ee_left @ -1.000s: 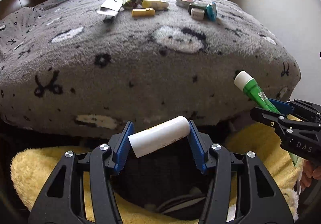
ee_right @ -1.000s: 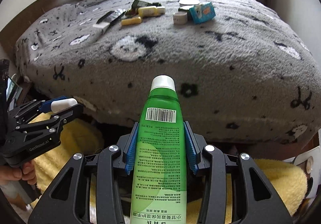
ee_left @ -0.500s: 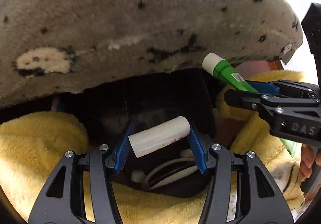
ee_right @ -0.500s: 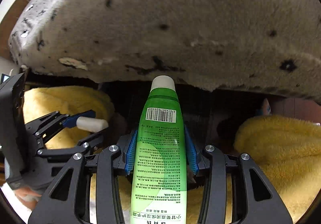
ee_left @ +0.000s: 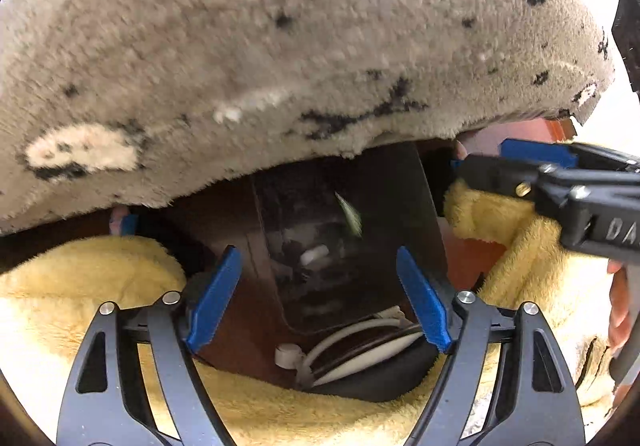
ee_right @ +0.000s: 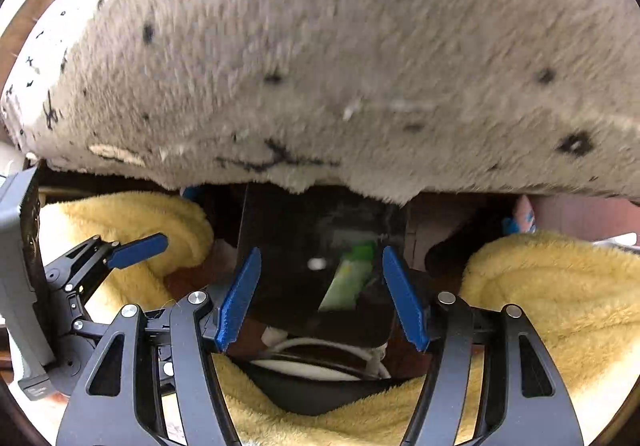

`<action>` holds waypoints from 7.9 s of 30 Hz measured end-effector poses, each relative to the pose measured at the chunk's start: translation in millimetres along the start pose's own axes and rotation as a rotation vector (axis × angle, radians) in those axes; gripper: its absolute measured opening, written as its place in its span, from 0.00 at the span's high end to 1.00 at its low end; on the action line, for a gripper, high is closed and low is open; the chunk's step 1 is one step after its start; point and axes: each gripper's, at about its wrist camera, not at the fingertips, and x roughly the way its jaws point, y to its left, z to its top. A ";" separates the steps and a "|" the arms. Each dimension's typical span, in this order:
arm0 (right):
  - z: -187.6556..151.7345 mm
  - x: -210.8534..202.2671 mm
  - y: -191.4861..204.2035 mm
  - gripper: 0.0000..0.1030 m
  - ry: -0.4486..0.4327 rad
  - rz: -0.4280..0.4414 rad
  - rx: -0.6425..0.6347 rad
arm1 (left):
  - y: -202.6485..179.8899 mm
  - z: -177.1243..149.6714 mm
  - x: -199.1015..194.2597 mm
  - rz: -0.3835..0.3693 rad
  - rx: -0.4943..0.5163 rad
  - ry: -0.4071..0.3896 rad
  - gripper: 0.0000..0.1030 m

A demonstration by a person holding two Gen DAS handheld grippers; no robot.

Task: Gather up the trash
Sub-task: 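Raise both grippers back over the bed items, then grasp the black box with the left gripper while the right grasps the tape roll, then lower both held items into the bin and open both grippers, then raise both grippers back over the bed items, then grasp the yellow cylinder with the left gripper while the right grasps the blue wipes pack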

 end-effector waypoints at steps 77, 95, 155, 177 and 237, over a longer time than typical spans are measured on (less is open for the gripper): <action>159.7 -144.1 31.7 0.66 -0.610 -0.155 -0.174 | 53.1 189.2 -204.9 0.158 -0.058 -0.623 0.66; 63.6 -178.6 33.6 0.66 -0.622 -0.145 -0.220 | -13.3 85.2 -221.9 0.071 0.017 -0.647 0.66; 2.1 -19.1 6.6 0.39 -0.064 0.005 -0.068 | -21.0 -6.4 -9.6 -0.054 0.038 -0.024 0.26; 43.4 -129.6 -12.5 0.07 -0.394 -0.083 -0.059 | 14.8 34.0 -132.3 0.069 0.005 -0.351 0.08; 233.2 -81.6 -40.2 0.87 -0.527 -0.293 -0.106 | 61.4 257.7 -77.8 0.098 -0.082 -0.403 0.49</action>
